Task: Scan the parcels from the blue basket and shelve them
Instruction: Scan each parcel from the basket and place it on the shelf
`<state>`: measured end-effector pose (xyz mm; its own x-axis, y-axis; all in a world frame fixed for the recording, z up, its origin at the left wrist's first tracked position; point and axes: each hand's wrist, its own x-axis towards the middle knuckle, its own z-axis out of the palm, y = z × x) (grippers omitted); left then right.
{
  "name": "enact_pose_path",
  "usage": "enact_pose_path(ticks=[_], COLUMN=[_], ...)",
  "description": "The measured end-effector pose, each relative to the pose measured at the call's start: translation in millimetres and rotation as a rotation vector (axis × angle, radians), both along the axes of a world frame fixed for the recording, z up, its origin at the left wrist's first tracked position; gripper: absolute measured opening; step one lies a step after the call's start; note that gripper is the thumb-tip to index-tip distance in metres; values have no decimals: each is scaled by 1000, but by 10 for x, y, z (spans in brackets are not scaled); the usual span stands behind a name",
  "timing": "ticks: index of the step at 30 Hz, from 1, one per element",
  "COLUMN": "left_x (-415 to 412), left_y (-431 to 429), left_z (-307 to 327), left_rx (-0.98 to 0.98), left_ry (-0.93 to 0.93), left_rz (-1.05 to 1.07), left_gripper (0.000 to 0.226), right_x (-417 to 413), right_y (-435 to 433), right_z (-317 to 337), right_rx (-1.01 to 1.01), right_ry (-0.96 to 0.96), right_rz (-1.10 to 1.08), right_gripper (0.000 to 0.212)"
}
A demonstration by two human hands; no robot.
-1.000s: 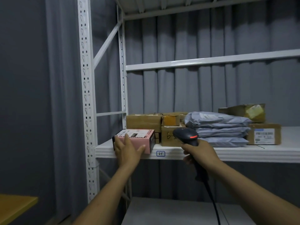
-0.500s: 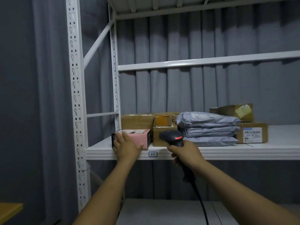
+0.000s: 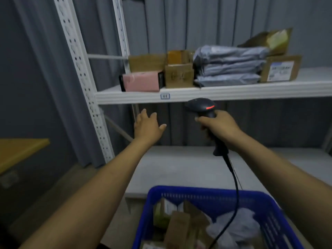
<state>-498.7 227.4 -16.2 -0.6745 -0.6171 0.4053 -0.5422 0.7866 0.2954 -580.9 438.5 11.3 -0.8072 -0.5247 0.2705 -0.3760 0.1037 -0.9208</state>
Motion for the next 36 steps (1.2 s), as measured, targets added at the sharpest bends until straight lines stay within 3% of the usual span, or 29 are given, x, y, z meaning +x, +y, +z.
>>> enact_pose_path(ticks=[5,9,16,18,23,28,33,36], left_x=[285,479,843,1014,1208,1287,1247,1152], left_y=[382,552,684,642,437,309,102,6], left_z=[-1061,-1849,-2870,-3083,-3403,-3587,-3517,-3546], left_rx=[72,186,435,445,478,426,258,347], left_ry=[-171,-301,-503,-592,-759,-868,-943,-969], left_rz=[-53,-67,-221,-246,-280,-421,-501,-529], left_gripper=[65,64,34,38,72,65,107,94], right_x=[292,428,535,584,672,728,775,825], right_y=[288,421,555,571,533,493,508,492], right_z=[-797,-1431,-2390,-2551,-2813,-2936,-2983,-2983], right_rx=[122,288,462,515,528,550,564,583], right_ry=[-133,-135,-293,-306,-362,-431,-444,-444], right_rz=[54,18,-14,-8,-5,-15,-28,-26], right_gripper=[14,17,20,24,20,21,22,17])
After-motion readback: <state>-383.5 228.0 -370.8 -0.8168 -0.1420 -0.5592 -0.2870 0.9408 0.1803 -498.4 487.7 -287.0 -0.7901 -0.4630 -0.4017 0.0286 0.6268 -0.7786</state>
